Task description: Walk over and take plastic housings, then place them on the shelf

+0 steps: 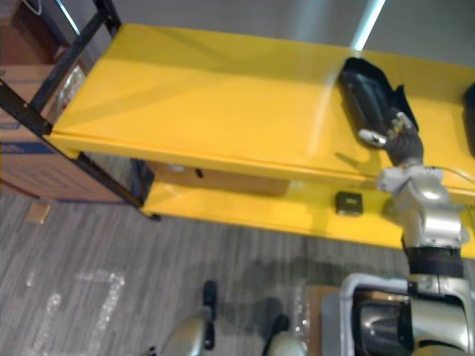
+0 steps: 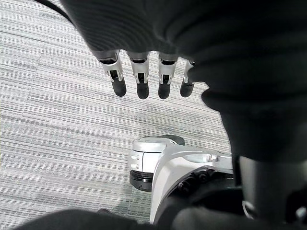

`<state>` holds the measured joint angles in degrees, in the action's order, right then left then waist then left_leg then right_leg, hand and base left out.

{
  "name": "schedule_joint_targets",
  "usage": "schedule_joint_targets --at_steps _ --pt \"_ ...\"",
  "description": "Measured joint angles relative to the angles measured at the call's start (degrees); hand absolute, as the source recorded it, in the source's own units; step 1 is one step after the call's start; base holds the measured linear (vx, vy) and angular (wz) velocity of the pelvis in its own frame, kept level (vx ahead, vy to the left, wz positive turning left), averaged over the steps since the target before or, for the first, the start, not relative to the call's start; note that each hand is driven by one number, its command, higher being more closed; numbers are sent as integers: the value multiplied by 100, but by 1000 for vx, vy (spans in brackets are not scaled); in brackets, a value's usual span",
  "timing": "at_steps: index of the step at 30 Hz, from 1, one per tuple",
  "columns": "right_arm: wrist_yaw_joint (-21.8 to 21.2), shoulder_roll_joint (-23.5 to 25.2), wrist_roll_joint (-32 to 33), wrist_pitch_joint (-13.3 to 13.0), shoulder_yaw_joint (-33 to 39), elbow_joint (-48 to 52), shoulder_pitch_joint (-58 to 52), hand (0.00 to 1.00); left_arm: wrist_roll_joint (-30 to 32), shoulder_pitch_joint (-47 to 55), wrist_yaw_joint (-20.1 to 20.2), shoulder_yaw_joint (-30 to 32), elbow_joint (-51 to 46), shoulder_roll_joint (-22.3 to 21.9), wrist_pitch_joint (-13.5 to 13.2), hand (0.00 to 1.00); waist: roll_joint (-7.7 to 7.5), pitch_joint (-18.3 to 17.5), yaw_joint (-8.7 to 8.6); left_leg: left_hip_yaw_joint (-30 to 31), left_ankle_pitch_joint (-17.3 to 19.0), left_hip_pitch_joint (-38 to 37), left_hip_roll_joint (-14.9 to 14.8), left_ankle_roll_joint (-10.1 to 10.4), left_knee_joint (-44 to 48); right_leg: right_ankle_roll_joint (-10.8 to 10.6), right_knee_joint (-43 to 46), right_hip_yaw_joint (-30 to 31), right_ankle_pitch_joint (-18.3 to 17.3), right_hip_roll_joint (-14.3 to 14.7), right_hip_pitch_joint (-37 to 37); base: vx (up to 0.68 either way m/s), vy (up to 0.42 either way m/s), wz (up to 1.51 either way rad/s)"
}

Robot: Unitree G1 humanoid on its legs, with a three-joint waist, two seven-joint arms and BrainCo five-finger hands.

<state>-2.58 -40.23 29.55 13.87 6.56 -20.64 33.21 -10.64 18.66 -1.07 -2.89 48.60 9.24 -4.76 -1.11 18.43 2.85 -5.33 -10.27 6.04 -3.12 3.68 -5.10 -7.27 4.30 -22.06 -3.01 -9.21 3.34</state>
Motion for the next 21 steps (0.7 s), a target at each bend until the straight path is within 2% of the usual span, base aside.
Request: schedule_joint_targets --at_steps 6,12,16,19,20,21 --pt "-119 66 -8 18 -123 -6 7 0 -3 0 -9 -2 2 0 1 0 0 0 6 13 0 0 9 0 0 -1 -3 -12 -1 -5 10 0 0 0" --pt "-222 90 -46 167 -247 -118 85 0 -13 0 -11 -2 1 0 60 0 1 0 8 15 0 0 19 0 0 -10 -3 -15 -8 -16 10 0 0 0" --pt "-173 128 -110 73 -346 -304 149 0 -20 0 -9 -2 4 -2 74 0 7 9 26 14 0 1 27 0 0 -13 -2 -15 -10 -24 10 0 0 0" --pt "-117 265 -94 -612 -345 -296 275 0 -20 -1 -14 -3 14 -8 54 0 18 26 25 13 0 3 20 -1 -1 -13 -1 -12 -9 -21 8 0 0 0" --pt "-151 303 -87 -898 -344 -241 343 0 -21 -1 -15 -5 12 -7 46 0 19 28 26 13 0 7 -1 -2 -1 -12 1 -10 -8 -19 3 0 0 0" --pt "-270 319 -60 -1341 -332 0 439 0 -19 -2 -13 -3 7 -6 28 0 20 29 39 15 0 9 -16 -2 -1 -8 1 -10 -5 -6 3 0 0 0"
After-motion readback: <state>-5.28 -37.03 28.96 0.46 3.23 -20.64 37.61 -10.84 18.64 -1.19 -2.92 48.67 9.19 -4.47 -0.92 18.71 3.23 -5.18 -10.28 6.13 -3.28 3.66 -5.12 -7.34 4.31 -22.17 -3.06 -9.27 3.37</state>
